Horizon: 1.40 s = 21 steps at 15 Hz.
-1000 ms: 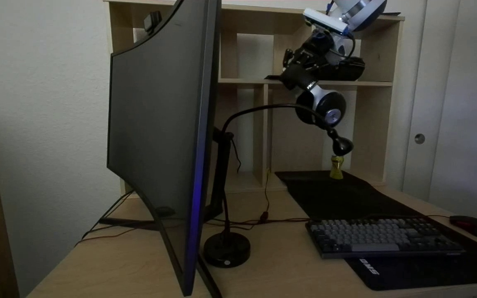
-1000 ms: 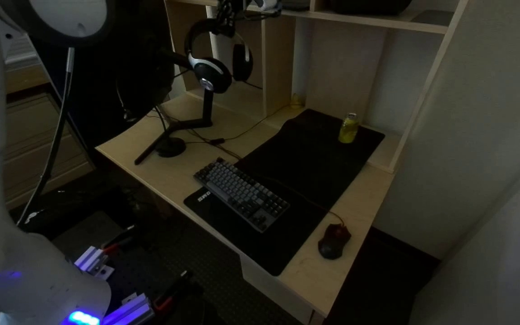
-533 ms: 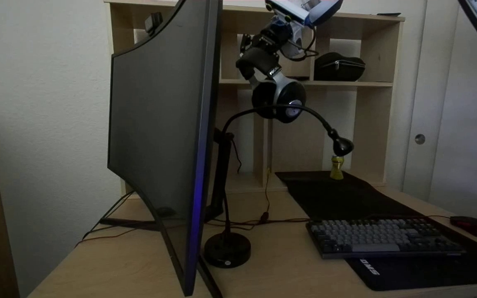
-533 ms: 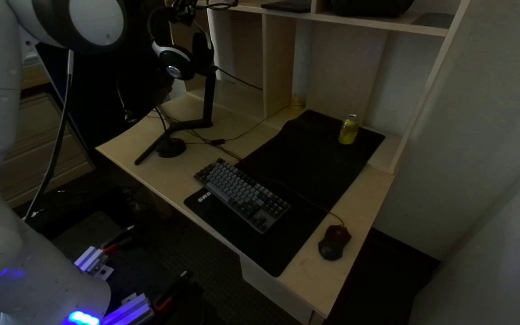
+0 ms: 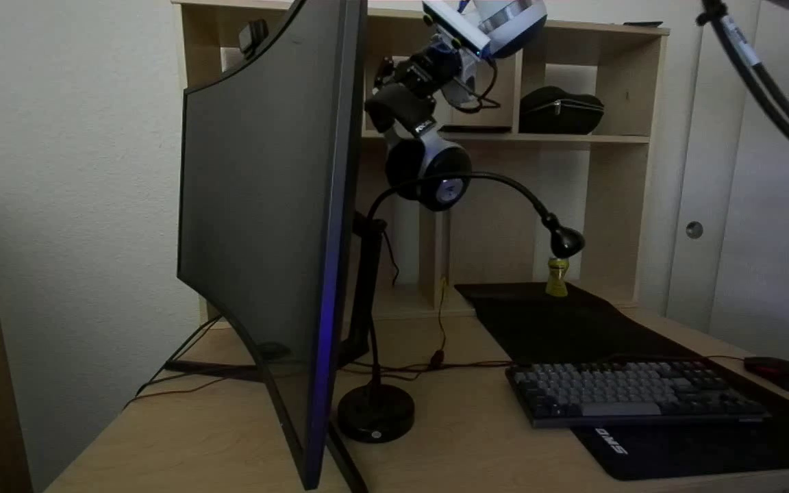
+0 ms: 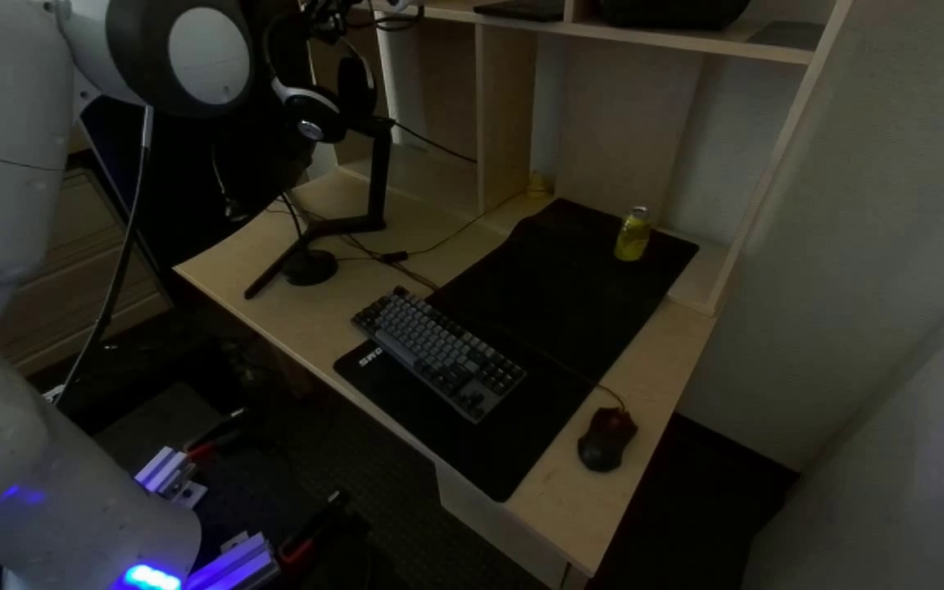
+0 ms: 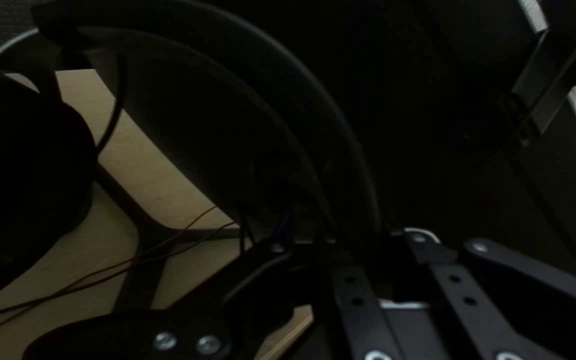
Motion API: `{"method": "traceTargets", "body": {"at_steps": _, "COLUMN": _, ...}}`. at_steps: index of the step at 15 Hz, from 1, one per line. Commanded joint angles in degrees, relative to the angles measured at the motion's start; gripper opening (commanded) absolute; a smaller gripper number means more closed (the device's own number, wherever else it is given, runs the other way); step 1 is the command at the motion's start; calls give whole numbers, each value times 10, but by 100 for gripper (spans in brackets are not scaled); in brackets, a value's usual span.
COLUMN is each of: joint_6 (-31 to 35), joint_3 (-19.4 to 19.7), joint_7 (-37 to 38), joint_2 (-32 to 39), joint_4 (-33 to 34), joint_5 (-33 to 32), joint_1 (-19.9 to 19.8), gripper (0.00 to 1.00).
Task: Hang the headphones behind the computer then move the lamp to the right
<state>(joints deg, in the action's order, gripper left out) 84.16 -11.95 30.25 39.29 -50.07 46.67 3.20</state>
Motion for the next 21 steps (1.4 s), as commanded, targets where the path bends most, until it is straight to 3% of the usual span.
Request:
{"method": "traceTargets", "body": {"at_steps": 1, "joint_6": 18, "joint_3": -30, "joint_7": -9, "joint_2": 87, "joint_4": 139, "joint_5": 16, "joint_1": 33, "gripper": 5}}
{"method": "traceTargets", "body": {"at_steps": 3, "joint_6": 18, "joint_3": -41, "joint_7": 4, "joint_2": 117, "joint_4": 183, "joint_5": 18, "joint_1": 47, "gripper": 5}}
{"method": "traceTargets", "body": {"at_steps": 4, "joint_6": 22, "joint_3": -29, "joint_7": -8, "joint_2": 72, "joint_4": 105, "joint_5": 7, "joint_1": 38, "gripper": 19}}
{"method": "traceTargets", "body": {"at_steps": 7, "joint_6": 22, "joint_3": -34, "joint_7": -7, "joint_2": 104, "joint_4": 149, "joint_5": 7, "joint_1": 50, "gripper": 19}}
{"method": "traceTargets", "body": {"at_steps": 8, "joint_6": 22, "joint_3": -34, "joint_7": -7, "joint_2": 108, "joint_4": 156, "joint_5": 7, "joint_1": 50, "gripper": 5}}
{"method": "traceTargets", "body": {"at_steps": 21, "joint_6": 89, "joint_3": -62, "joint_7": -72, "joint_2": 206, "joint_4": 267, "joint_5": 20, "joint_1": 84, "gripper": 5}}
